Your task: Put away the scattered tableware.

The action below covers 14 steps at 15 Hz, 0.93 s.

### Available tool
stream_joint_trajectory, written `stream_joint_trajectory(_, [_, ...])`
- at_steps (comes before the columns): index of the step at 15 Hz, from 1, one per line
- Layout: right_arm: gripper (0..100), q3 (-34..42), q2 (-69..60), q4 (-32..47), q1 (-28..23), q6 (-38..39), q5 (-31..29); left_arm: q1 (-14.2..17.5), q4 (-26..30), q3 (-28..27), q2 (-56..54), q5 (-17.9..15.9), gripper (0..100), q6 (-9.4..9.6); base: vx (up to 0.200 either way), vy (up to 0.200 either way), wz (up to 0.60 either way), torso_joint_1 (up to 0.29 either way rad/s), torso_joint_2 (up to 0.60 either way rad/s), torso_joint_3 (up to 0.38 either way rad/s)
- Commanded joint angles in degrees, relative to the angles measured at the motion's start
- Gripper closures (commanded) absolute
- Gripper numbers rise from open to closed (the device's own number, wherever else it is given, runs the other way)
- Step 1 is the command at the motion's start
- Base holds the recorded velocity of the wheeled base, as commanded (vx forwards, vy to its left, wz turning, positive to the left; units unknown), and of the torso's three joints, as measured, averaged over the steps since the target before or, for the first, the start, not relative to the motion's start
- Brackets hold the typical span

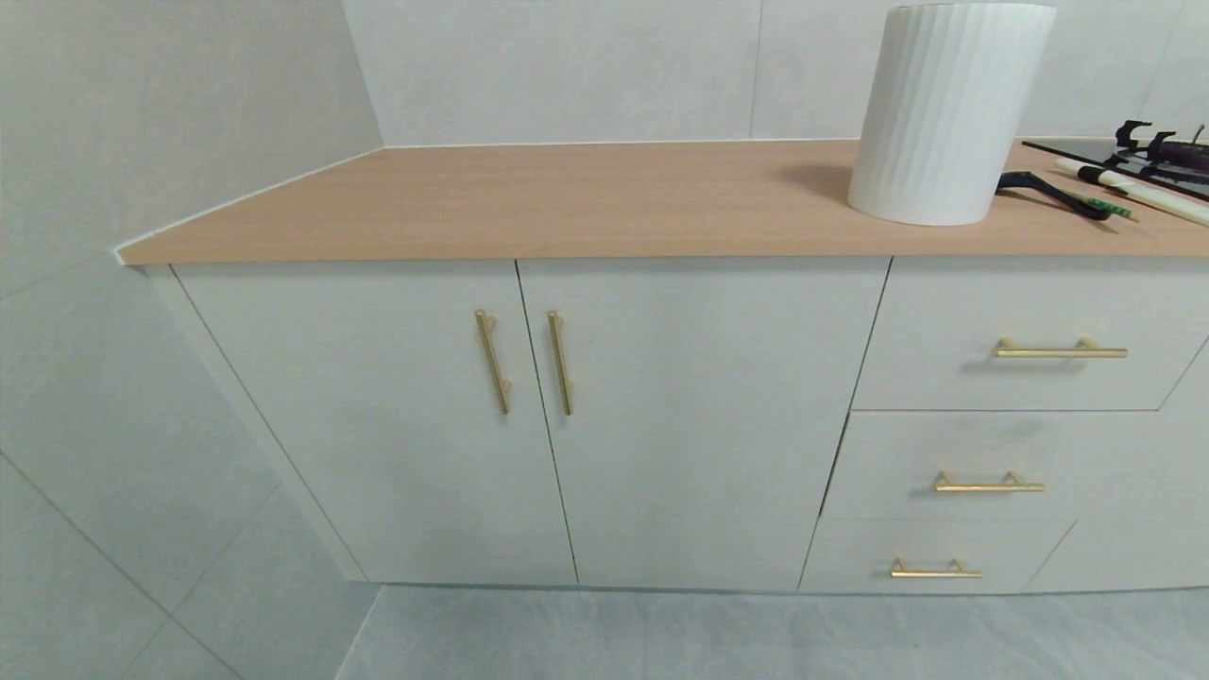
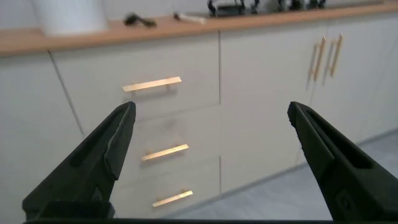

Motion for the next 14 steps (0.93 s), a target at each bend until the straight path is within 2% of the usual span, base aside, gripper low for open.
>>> stream_joint_trajectory(1, [0,10.1,-1.9,-5.3,-0.3,-0.5,0.4,2.1,-1.3,5.5,-3.6,-1.4,0,-0.84,0.000,0.000,0.00,0.000,0.00,0.000])
stream_joint_trajectory(2, [0,14.3,-2.0,-7.8,-0.3,-0.8,4.0,2.0,-4.1,9.1,-3.6,-3.2,0,-1.20,0.000,0.000,0.00,0.000,0.00,0.000])
stream_joint_trajectory(3, [0,17.8,-2.0,-8.9,-0.3,-0.8,8.2,2.0,-8.7,13.3,-3.6,-7.4,0,-1.02,0.000,0.000,0.00,0.000,0.00,0.000])
stream_joint_trajectory(5, [0,18.3,-1.9,-4.9,-0.3,0.1,10.6,2.0,-17.1,20.4,-3.6,-13.8,0,-1.46,0.000,0.000,0.00,0.000,0.00,0.000])
stream_joint_trajectory(6, [0,18.3,-1.9,-4.8,-0.3,0.4,10.9,2.0,-17.6,20.5,-3.6,-15.1,0,-1.81,0.000,0.000,0.00,0.000,0.00,0.000])
stream_joint_trajectory(7, [0,18.4,-2.0,-5.0,-0.1,1.0,14.9,2.0,-17.0,20.6,-3.6,-18.7,0,-4.62,0.000,0.000,0.00,0.000,0.00,0.000])
stream_joint_trajectory(9, [0,18.4,-1.8,-3.2,-0.1,2.4,20.3,2.0,-15.9,20.6,-3.6,-19.5,0,-5.06,0.000,0.000,0.00,0.000,0.00,0.000])
stream_joint_trajectory(10, [0,18.1,-1.9,-0.9,-0.1,2.5,21.0,2.0,-15.9,20.6,-3.6,-19.7,0,-4.80,0.000,0.000,0.00,0.000,0.00,0.000])
stream_joint_trajectory(11, [0,18.3,-1.9,-1.9,-0.1,2.5,21.3,2.0,-15.9,20.6,-3.6,-19.8,0,-4.54,0.000,0.000,0.00,0.000,0.00,0.000])
stream_joint_trajectory(13, [0,18.3,-1.9,-2.0,-0.1,2.5,23.1,2.0,-15.9,20.6,-3.6,-20.9,0,-2.25,0.000,0.000,0.00,0.000,0.00,0.000])
stream_joint_trajectory(14, [0,18.3,-2.0,-2.1,-0.1,2.6,23.0,2.0,-15.9,20.6,-3.6,-21.0,0,-2.87,0.000,0.000,0.00,0.000,0.00,0.000])
